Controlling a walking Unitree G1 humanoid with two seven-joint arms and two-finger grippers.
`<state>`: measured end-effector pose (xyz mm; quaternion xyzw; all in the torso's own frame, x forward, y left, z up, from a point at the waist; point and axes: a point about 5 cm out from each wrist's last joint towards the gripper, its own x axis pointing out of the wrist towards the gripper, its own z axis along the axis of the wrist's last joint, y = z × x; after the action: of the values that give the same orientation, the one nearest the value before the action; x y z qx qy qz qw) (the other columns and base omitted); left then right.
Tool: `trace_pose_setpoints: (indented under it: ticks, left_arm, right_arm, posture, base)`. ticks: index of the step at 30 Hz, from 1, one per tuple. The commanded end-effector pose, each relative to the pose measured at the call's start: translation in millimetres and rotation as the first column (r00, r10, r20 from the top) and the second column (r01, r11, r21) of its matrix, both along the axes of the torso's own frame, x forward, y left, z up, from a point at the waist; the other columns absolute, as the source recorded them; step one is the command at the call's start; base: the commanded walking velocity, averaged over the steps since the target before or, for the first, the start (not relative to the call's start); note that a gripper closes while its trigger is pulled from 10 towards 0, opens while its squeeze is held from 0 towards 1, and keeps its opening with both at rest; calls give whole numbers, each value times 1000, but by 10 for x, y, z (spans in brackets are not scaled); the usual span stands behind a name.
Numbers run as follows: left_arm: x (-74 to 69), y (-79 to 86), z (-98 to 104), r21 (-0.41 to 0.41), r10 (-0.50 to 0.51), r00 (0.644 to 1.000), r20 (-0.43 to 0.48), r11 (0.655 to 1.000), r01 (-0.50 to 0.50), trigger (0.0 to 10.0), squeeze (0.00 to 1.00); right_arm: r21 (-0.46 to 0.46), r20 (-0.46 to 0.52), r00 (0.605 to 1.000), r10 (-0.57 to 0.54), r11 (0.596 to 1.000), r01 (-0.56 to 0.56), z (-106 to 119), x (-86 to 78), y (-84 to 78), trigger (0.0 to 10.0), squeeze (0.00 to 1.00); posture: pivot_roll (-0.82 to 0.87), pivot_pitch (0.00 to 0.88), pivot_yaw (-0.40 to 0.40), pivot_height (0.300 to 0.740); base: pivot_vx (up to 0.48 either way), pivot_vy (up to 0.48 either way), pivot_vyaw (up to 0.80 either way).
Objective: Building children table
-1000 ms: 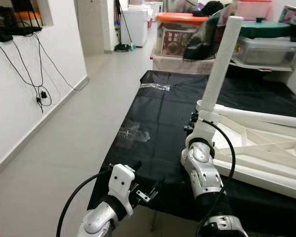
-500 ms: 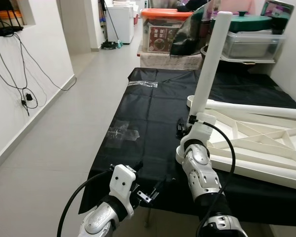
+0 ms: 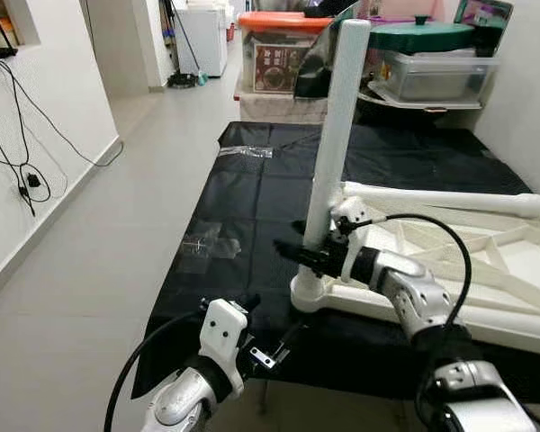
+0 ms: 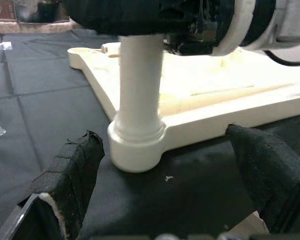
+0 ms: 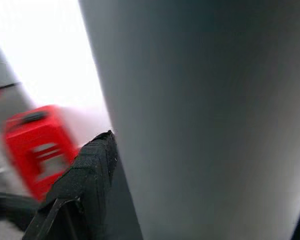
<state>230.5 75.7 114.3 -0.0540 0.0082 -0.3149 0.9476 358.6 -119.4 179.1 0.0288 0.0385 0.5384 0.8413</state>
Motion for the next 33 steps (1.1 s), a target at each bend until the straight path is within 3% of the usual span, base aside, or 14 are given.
trace_pose_setpoints:
  ticks: [1,3,4,5,13,17,19,20,22,23,25,26,28,33]
  left_arm:
    - [-7,1,-8,2,3,1000,-4,1000,-3,10000,0]
    - [-9,1,-5,1,4,1000,-4,1000,-4,10000,0]
    - [-11,1,-4,1,4,1000,-4,1000,-4,10000,0]
    - [-13,1,-3,1,5,1000,-4,1000,-5,10000,0]
    - [-17,3,1,1,7,1000,-5,1000,-7,10000,0]
    - [-16,2,0,0,5,1000,-6,1000,-5,10000,0]
    - [-11,3,-3,0,3,1000,-7,1000,-3,10000,0]
    - [-11,3,-3,0,3,1000,-7,1000,-3,10000,0]
    - [-5,4,-5,0,1,1000,-8,1000,-1,10000,0]
    - [-5,4,-5,0,1,1000,-8,1000,-1,10000,0]
    - [-2,3,-9,2,-2,1000,-8,1000,2,10000,0]
    - [-2,3,-9,2,-2,1000,-8,1000,2,10000,0]
    - [3,3,-9,3,-3,1000,-8,1000,3,10000,0]
    - [1,5,-10,3,2,1000,-6,1000,-2,10000,0]
  right_arm:
    - [-11,6,992,128,992,-128,20,-19,172,10000,0]
    - [-26,5,983,183,983,-182,29,-27,221,6275,0]
    - [-28,6,980,198,980,-198,33,-30,241,6275,0]
    - [-21,13,978,208,978,-208,42,-36,270,0,0]
    - [-16,22,989,145,989,-145,-13,-17,331,0,0]
    - [-5,48,981,-190,982,190,-85,125,293,0,0]
    - [36,-46,753,-657,752,658,-160,275,70,0,0]
    - [36,-46,753,-657,752,658,-160,275,70,0,0]
    - [-15,-77,497,-865,499,866,-247,277,-146,0,0]
    - [-15,-77,497,-865,499,866,-247,277,-146,0,0]
    - [-47,-57,243,-968,246,968,-307,177,-326,0,0]
    - [-47,-57,243,-968,246,968,-307,177,-326,0,0]
    - [-57,-92,29,-995,34,998,-344,34,-365,0,0]
    - [-73,-166,-42,-985,-31,997,-377,-14,-211,0,0]
  posture:
    - [85,1,-34,740]
    - [86,2,-35,740]
    - [86,2,-35,740]
    - [88,4,-36,740]
    - [88,5,-35,740]
    - [82,7,-34,740]
    - [75,5,-28,740]
    - [75,5,-28,740]
    - [69,4,-24,740]
    - [69,4,-24,740]
    - [67,2,-23,740]
    - [67,2,-23,740]
    - [71,3,-26,740]
    - [74,1,-32,740]
  base:
    - [0,0,0]
    - [0,0,0]
    - [0,0,0]
    - [0,0,0]
    - [0,0,0]
    - [0,0,0]
    - [0,0,0]
    - [0,0,0]
    - [0,0,0]
    - [0,0,0]
    - [0,0,0]
    - [0,0,0]
    - [0,0,0]
    - [0,0,0]
